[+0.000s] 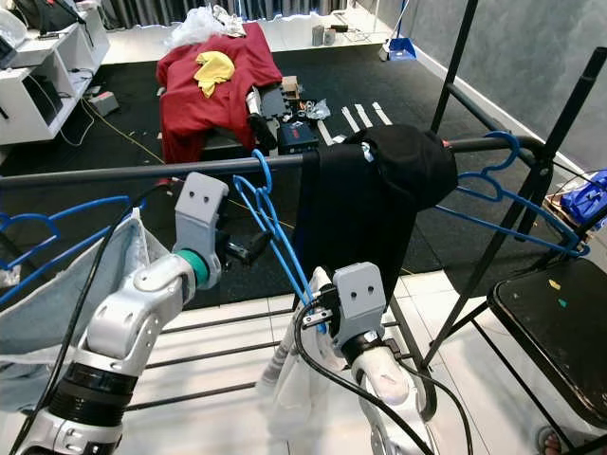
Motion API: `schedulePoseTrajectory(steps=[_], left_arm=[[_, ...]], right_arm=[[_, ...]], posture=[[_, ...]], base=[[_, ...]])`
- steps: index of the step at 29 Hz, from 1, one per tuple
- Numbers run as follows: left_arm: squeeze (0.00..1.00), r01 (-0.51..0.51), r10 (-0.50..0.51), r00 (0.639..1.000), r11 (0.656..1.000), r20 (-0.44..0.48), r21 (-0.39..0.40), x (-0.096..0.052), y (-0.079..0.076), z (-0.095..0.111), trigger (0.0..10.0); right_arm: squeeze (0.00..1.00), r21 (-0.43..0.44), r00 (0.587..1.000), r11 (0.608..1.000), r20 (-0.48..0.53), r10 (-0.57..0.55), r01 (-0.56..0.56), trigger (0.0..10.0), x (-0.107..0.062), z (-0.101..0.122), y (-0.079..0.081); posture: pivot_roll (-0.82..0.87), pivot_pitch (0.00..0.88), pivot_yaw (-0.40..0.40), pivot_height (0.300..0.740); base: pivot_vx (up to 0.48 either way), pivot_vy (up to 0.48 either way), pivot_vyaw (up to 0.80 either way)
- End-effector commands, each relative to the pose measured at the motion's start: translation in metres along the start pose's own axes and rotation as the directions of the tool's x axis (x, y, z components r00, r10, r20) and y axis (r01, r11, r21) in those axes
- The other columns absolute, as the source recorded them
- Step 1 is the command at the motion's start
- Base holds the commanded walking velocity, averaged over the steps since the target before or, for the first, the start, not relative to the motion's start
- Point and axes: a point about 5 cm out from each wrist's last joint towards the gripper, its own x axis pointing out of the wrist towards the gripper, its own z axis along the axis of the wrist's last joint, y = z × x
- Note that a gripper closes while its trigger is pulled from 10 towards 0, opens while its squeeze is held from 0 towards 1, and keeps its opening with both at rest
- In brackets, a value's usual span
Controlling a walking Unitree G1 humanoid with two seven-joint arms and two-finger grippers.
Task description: Hang hanger
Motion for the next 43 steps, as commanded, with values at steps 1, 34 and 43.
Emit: schedulePoseTrajectory(steps=[1,34,43], left_arm=[[0.00,0.006,-0.006,1.000,0.999,-0.006,-0.046,-0.006,0.011,0.008,10.0],[0.00,0.009,-0.008,1.000,0.998,0.014,-0.065,-0.007,-0.043,0.025,10.0],[0.00,-0.057,0.059,0.998,0.997,-0.022,0.045,-0.008,-0.049,0.013,10.0]], right_arm=[[0.00,0.009,1.000,1.000,0.013,-0.001,0.001,10.0,-0.002,0.001,0.000],[0.00,0.021,1.000,1.000,0.010,0.012,-0.012,10.0,0.000,-0.001,0.005],[0.00,0.023,1.000,1.000,0.010,0.008,-0.008,10.0,-0.001,-0.001,0.005]], posture=[[-0.21,0.130,0.109,0.740],[-0.21,0.134,0.111,0.740],[-0.20,0.133,0.112,0.740]], base=[[0.000,0.000,0.00],[0.000,0.000,0.00],[0.000,0.000,0.00]])
